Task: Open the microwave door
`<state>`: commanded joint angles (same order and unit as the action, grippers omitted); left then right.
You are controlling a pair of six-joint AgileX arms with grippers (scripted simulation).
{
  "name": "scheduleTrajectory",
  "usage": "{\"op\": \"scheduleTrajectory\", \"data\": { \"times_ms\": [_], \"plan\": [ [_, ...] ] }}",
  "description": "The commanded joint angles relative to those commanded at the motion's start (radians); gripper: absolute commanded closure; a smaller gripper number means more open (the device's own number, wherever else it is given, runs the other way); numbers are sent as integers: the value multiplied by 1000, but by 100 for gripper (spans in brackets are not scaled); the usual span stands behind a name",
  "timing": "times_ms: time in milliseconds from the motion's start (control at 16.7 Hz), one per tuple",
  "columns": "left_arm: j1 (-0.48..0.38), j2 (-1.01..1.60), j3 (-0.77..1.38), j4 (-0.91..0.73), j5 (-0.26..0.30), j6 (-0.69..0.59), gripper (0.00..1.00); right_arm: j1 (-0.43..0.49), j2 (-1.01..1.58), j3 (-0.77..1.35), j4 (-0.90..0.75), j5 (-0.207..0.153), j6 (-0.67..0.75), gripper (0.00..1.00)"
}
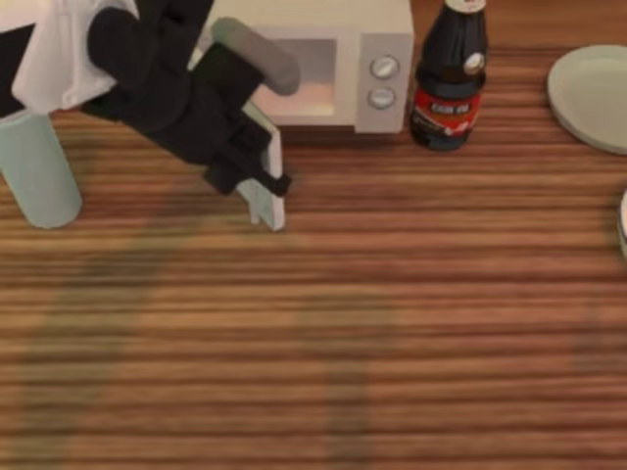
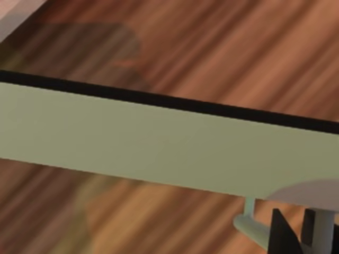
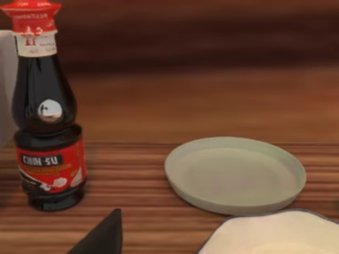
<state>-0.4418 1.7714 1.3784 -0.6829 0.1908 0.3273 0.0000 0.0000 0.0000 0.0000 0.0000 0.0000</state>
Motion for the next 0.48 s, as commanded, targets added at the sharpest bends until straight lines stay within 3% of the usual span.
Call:
{"op": "scheduleTrajectory", "data": {
  "times_ms": [480],
  "plan": [
    [66,-31,-29,-33,76,160,100,0,0,0,0,0,0,0]
  ]
}}
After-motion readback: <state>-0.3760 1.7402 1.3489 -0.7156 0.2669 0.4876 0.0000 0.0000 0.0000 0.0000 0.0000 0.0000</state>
